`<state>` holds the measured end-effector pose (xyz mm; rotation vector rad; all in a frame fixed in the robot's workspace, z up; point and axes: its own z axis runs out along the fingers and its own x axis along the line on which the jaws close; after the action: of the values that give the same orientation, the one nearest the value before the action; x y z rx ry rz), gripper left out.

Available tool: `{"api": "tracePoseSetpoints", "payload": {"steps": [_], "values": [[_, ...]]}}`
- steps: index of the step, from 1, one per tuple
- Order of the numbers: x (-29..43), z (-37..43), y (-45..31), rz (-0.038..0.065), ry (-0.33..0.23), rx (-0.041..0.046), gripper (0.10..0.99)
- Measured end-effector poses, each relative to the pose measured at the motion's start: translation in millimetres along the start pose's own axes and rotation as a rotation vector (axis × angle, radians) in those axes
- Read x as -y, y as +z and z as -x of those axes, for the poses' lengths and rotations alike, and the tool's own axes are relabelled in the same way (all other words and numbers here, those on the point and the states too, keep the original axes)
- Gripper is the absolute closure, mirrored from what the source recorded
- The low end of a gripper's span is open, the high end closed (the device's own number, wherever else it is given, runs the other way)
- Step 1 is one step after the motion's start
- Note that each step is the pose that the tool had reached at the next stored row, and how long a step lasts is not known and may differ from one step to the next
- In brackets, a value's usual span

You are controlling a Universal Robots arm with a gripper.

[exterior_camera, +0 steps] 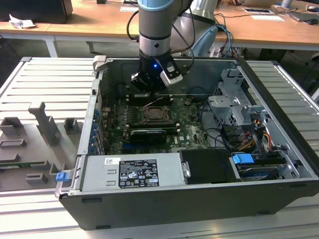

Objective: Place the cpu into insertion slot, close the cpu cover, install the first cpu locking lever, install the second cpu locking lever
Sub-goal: 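Install the first cpu locking lever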

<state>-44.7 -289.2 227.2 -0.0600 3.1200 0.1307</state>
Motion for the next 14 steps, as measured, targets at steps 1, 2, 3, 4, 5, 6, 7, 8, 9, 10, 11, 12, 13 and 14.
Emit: {"api": "tracePoseSetpoints", "payload": {"steps": [1, 2, 3, 4, 5, 6, 7, 8, 9, 10, 11, 12, 13, 14], "values": [[0.0, 0.3, 0.3, 0.000, 0.000, 0.0001, 0.980], [0.1, 0.5, 0.5, 0.000, 0.000, 0.0001, 0.980], [0.1, 0.5, 0.6, 0.000, 0.000, 0.0001, 0.980], [0.1, 0.6, 0.8, 0.000, 0.000, 0.0000, 0.980], [0.1, 0.8, 1.0, 0.000, 0.000, 0.0000, 0.980], [0.2, 1.1, 1.1, 0.000, 0.000, -0.0001, 0.980], [0.2, 1.3, 1.2, 0.000, 0.000, -0.0001, 0.980], [0.2, 1.7, 1.4, 0.000, 0.000, 0.0000, 0.980], [0.2, 2.1, 1.5, 0.000, 0.000, 0.0000, 0.980], [0.3, 2.6, 1.5, 0.000, 0.000, 0.0001, 0.980], [0.3, 3.1, 1.6, 0.000, 0.000, 0.0000, 0.980], [0.3, 3.4, 1.6, 0.000, 0.000, 0.0000, 0.980], [0.3, 3.5, 1.7, 0.000, 0.000, 0.0000, 0.980], [0.3, 3.6, 1.7, 0.000, 0.000, 0.0000, 0.980]]}}
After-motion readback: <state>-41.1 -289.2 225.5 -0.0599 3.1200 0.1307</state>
